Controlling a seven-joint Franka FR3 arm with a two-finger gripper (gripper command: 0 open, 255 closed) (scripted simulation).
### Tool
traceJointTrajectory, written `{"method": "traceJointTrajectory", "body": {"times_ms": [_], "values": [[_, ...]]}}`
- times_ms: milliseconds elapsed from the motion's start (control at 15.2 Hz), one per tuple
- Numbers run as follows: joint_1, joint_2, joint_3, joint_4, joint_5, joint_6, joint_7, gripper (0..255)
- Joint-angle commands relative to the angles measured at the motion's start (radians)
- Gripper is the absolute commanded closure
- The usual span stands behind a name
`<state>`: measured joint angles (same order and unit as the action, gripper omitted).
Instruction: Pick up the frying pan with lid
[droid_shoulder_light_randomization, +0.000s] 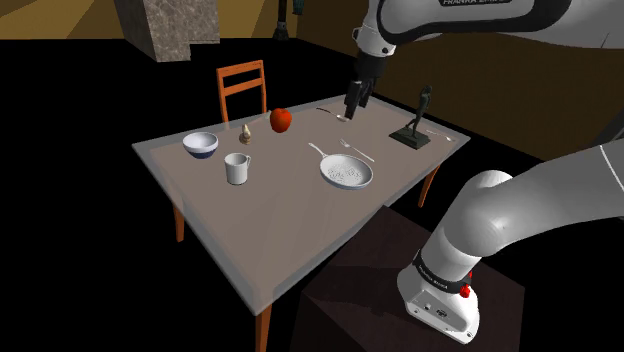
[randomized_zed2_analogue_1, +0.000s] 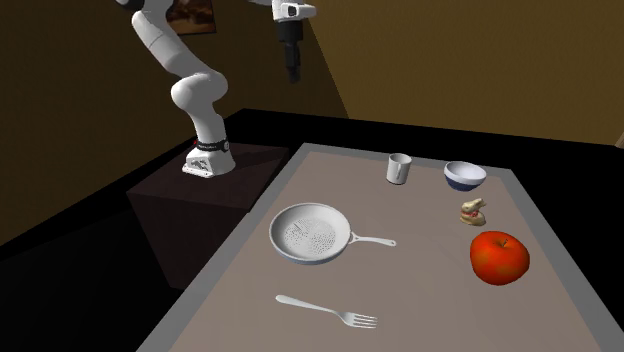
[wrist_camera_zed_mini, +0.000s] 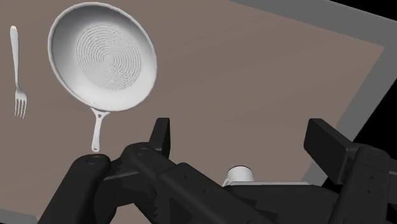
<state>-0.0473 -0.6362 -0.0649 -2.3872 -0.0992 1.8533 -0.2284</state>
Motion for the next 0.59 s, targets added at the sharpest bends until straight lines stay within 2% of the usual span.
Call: {"method": "traceJointTrajectory", "body": {"times_ms": [0, 528], "values": [[-0.008, 0.051, -0.032, -0.007, -0.002, 0.066, -0.025, 0], [-0.024, 0.285, -0.151, 0.007, 0.034, 0.303, -0.135, 0]]}}
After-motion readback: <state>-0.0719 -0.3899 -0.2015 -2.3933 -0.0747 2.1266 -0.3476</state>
